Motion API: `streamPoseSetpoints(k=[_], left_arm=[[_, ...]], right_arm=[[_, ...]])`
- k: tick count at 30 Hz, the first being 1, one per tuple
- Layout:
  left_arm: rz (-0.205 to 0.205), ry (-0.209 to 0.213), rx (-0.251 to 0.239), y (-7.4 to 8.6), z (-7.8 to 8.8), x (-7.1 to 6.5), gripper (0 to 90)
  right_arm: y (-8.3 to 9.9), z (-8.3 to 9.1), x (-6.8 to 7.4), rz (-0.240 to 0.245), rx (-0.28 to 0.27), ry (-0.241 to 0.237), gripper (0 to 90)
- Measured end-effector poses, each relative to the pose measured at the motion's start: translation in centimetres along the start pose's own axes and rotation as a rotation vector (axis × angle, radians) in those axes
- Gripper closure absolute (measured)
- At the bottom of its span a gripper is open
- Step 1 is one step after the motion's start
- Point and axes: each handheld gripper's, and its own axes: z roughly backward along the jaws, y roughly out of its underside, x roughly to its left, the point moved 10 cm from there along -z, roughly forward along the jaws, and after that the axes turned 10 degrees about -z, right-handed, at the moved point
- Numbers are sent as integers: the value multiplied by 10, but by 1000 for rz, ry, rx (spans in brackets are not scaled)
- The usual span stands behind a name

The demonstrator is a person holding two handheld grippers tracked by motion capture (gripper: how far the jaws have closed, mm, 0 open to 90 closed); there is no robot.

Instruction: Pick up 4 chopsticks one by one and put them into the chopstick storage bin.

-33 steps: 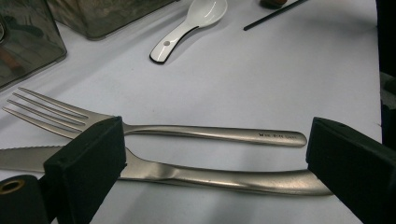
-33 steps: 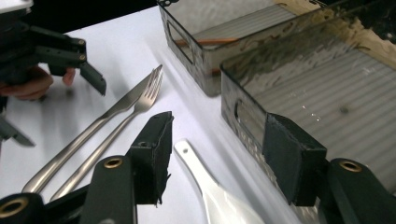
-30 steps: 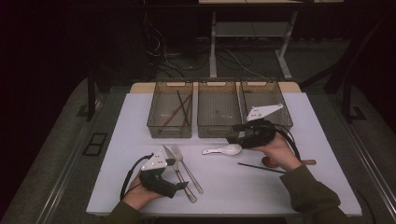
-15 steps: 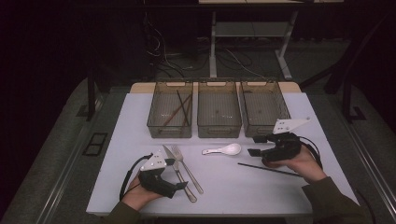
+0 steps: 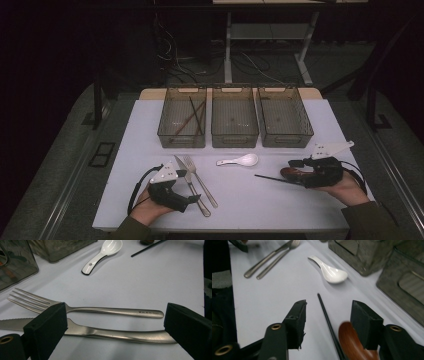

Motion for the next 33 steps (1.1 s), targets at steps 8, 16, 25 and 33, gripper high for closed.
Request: streamPoseSetpoints(k=[8, 16, 25, 33], left_arm=[[3, -2, 1, 0, 0, 0, 42], [4, 0, 2, 1, -1, 0, 42], [4, 0, 3, 1, -1, 0, 42], [3, 2, 3, 1, -1, -1, 42]], right_arm=[[28, 7, -10, -6, 54, 29, 612], [48, 8, -27, -12, 120, 60, 736], [58, 1, -37, -18, 174, 56, 776], [62, -2, -40, -20, 195, 47, 782]])
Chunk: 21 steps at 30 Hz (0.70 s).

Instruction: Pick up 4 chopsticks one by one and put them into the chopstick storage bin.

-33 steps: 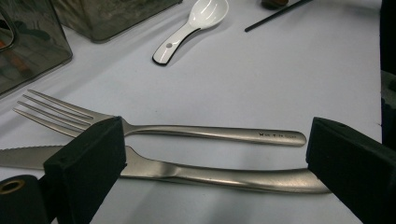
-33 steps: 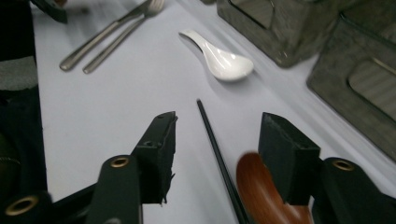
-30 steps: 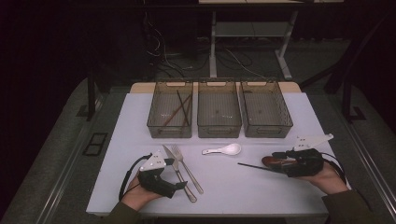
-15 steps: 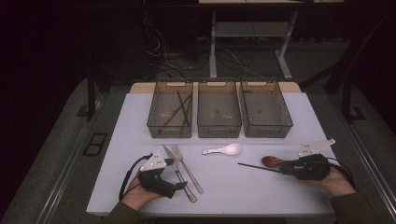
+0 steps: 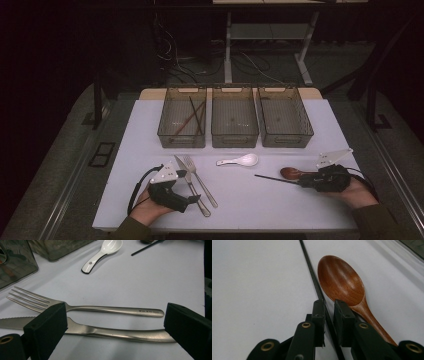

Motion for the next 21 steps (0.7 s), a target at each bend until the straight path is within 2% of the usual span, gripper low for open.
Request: streamPoseSetpoints(k=[7, 11, 21], left_arm=[[0, 1, 1, 0, 0, 0, 42], [-1, 3, 1, 0, 0, 0, 42], [-3, 2, 0, 0, 0, 0, 42]], right_arm=[[2, -2, -1, 26, 10, -1, 810], [3, -2, -1, 57, 10, 1, 821], [5, -4, 10, 118, 31, -39, 848]])
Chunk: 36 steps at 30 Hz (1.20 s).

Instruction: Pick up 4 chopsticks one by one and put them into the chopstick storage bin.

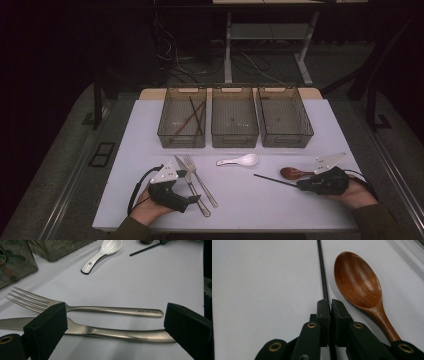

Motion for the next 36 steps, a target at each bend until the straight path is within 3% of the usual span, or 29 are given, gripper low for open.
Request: streamPoseSetpoints(k=[12, 36], left_arm=[[-1, 0, 0, 0, 0, 0, 42], [-2, 3, 4, 0, -2, -1, 42]], right_arm=[[-2, 2, 7, 5, 21, -34, 855], [-33, 21, 17, -10, -139, -74, 856]])
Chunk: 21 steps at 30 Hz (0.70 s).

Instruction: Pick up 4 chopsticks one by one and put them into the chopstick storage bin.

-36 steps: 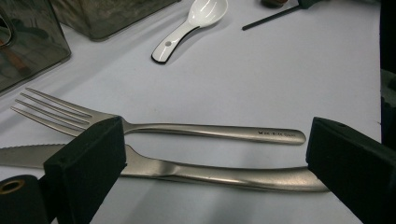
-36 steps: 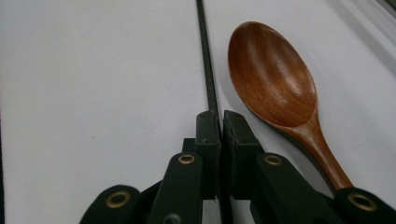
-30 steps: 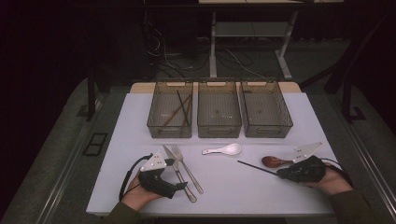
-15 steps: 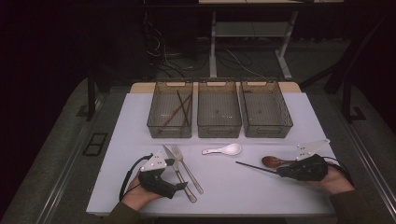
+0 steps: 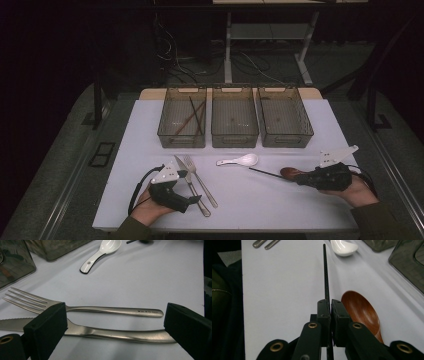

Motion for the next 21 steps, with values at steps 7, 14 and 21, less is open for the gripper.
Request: streamPoseSetpoints(k=[7, 14, 21], left_arm=[[1, 1, 0, 0, 0, 0, 42], [-1, 4, 4, 0, -2, -1, 42], [0, 3, 7, 1, -2, 0, 42]], right_arm=[[-14, -3, 6, 3, -33, -10, 856], [-32, -10, 4, -6, -55, 14, 856], [-51, -13, 2, -20, -91, 35, 856]])
